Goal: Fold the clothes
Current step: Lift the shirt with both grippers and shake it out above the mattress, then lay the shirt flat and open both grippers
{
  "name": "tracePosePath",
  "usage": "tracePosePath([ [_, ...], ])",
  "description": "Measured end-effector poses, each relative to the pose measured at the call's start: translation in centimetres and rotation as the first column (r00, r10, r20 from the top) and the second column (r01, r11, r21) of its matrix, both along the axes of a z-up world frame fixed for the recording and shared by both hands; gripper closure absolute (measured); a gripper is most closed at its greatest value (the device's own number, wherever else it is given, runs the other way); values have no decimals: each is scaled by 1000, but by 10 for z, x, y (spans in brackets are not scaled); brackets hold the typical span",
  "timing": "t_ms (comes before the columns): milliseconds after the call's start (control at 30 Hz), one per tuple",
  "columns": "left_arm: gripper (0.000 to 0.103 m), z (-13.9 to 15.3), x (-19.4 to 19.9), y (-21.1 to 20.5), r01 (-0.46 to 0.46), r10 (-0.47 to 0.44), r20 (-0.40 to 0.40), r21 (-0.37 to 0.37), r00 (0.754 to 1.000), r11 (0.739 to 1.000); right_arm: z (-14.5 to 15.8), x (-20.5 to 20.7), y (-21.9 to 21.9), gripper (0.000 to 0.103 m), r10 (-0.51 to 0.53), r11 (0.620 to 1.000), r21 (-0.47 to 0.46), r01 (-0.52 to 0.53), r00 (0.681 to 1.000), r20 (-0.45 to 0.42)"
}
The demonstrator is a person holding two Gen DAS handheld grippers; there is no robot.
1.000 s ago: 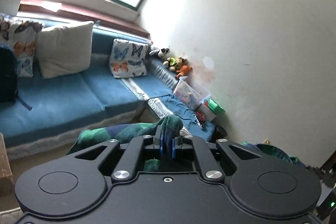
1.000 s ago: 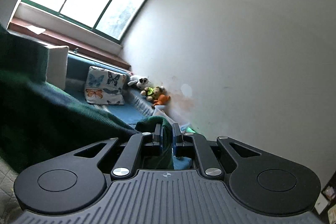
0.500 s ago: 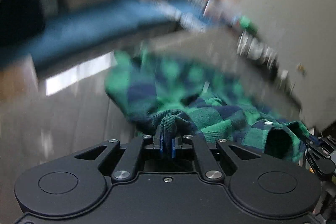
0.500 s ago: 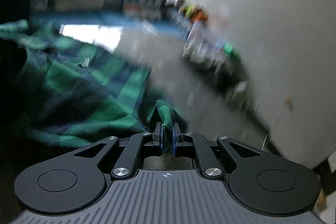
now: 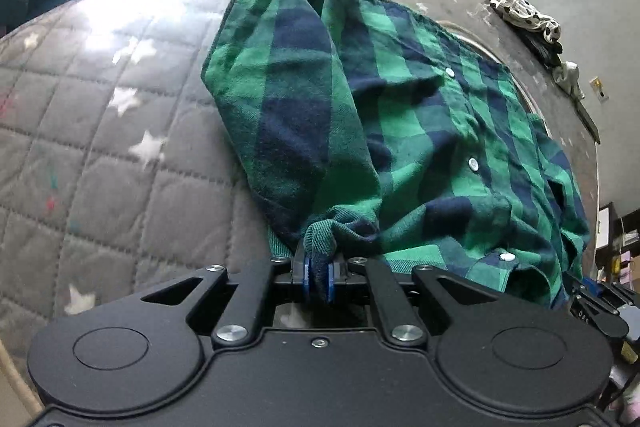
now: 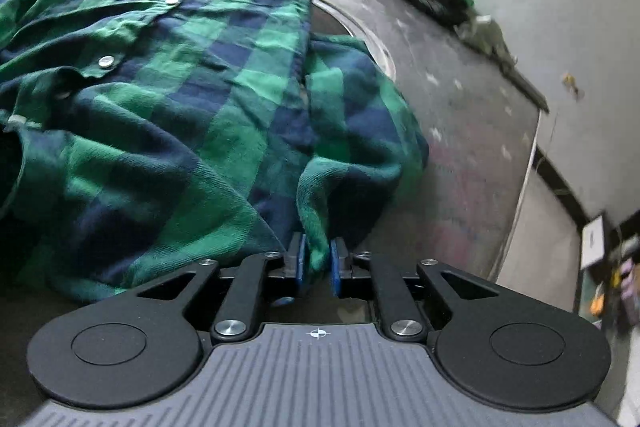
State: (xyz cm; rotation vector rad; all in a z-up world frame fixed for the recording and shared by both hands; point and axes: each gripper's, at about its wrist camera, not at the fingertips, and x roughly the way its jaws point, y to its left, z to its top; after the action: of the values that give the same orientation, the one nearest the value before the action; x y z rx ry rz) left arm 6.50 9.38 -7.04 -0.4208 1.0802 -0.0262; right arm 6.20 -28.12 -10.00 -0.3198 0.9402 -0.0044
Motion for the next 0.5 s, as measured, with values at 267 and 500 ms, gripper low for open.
tracePosePath([
  [267,85,-5,-4,-1,1,-1,-3,-1,1000,1000,26,6,-32,72,-23,996,91,25,999,-22],
  [500,66,-4,-9,-4,7,-7,-12,4,1000,1000,44,-4,-36,67,-26,1000,2,26,1000,0],
])
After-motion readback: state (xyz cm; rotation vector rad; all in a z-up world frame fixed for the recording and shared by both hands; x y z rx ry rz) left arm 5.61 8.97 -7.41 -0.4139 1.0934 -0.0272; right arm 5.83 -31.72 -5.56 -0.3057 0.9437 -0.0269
